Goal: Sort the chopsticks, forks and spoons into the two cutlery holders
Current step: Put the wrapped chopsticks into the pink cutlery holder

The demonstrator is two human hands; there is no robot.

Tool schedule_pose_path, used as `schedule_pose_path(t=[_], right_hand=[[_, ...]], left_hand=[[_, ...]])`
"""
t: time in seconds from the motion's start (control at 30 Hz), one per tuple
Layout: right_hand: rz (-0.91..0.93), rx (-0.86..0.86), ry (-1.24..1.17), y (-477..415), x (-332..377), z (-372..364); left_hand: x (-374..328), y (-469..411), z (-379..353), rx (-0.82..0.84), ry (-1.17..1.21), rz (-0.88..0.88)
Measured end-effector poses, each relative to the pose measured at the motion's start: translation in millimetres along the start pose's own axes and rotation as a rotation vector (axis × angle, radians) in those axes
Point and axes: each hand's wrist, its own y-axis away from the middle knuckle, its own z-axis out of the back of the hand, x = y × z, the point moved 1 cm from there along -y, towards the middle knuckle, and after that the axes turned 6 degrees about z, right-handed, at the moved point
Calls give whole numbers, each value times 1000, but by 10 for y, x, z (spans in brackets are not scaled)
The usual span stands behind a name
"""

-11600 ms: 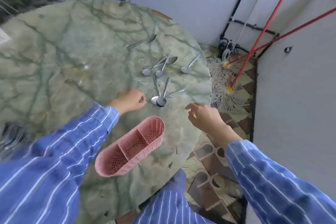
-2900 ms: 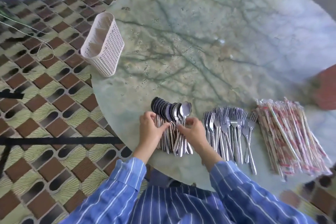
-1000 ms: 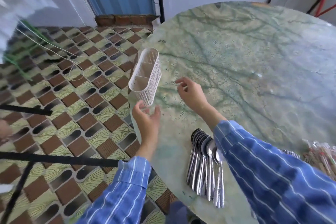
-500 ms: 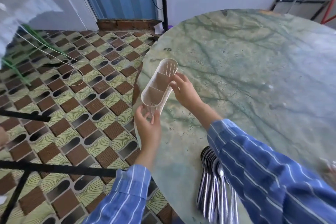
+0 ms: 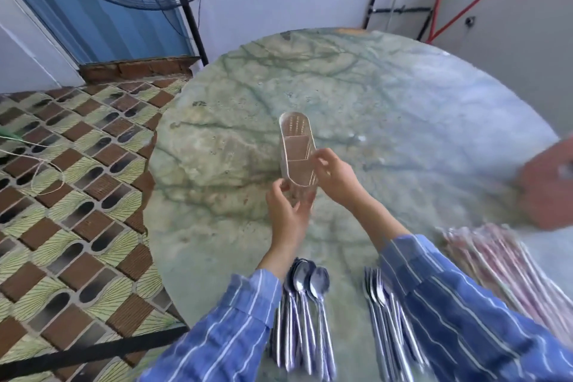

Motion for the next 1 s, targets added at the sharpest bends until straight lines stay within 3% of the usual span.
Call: schedule_pose_path(t=[0.23, 0.37, 0.57, 0.73, 1.0], right_hand=[[-136, 114, -344, 223, -636, 816], [-50, 174, -63, 161, -860, 1220], [80, 334, 142, -8, -1149, 1743], [55, 469, 49, -188, -1229, 1835], [-16, 290, -156, -286, -1091, 1457]], left_hand=[[164, 335, -916, 228, 85, 38], [122, 451, -1270, 321, 180, 207], [65, 48, -1112, -38, 59, 169], [79, -155, -1075, -11, 14, 98], [36, -262, -918, -140, 35, 49]])
